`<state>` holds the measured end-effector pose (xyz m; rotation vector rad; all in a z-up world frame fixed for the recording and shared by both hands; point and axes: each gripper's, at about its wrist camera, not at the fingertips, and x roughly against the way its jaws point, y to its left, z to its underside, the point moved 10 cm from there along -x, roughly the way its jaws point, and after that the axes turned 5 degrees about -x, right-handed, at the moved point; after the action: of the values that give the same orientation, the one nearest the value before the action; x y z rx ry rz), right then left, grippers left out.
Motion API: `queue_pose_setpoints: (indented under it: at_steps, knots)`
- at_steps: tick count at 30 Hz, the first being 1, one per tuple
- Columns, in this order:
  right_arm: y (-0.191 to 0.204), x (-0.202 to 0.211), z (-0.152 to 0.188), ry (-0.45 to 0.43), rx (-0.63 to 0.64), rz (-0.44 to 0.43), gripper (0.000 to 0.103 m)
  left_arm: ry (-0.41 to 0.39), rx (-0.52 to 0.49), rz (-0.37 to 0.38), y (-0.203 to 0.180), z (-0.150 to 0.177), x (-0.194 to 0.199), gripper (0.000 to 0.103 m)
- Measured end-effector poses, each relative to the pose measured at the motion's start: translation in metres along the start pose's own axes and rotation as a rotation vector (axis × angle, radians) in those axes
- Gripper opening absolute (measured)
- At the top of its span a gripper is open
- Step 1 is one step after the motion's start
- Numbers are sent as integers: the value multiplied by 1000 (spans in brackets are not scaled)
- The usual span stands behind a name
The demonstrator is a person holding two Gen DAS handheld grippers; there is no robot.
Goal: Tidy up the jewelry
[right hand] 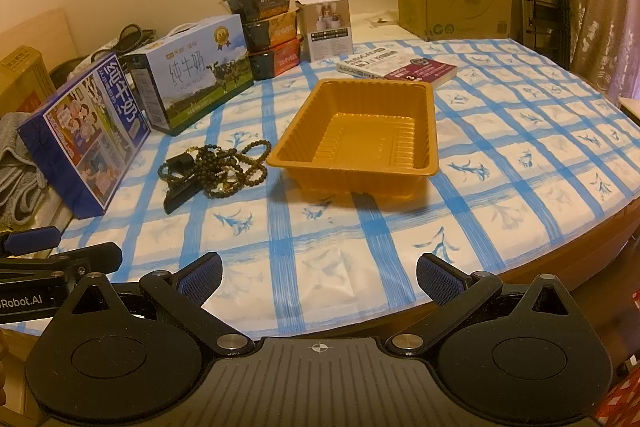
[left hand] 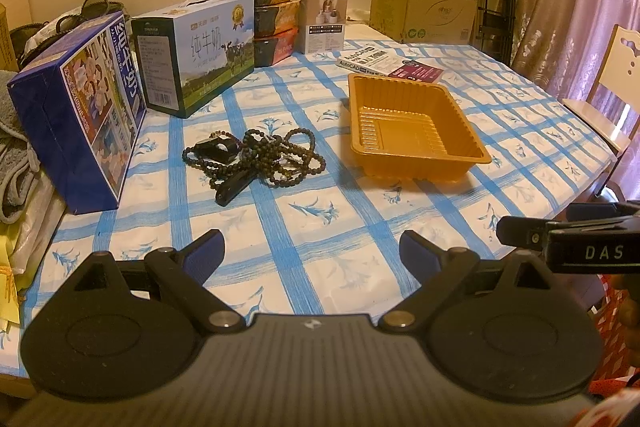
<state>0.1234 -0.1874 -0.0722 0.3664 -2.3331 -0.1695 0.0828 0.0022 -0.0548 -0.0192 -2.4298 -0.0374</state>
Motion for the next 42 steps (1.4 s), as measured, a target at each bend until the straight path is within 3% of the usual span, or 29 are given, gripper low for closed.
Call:
queue_pose_setpoints:
  at_steps: [42]
  knots:
    - [-8,-9,-4,-30,1,-7,103,0,9,6,-1,6,-14,94]
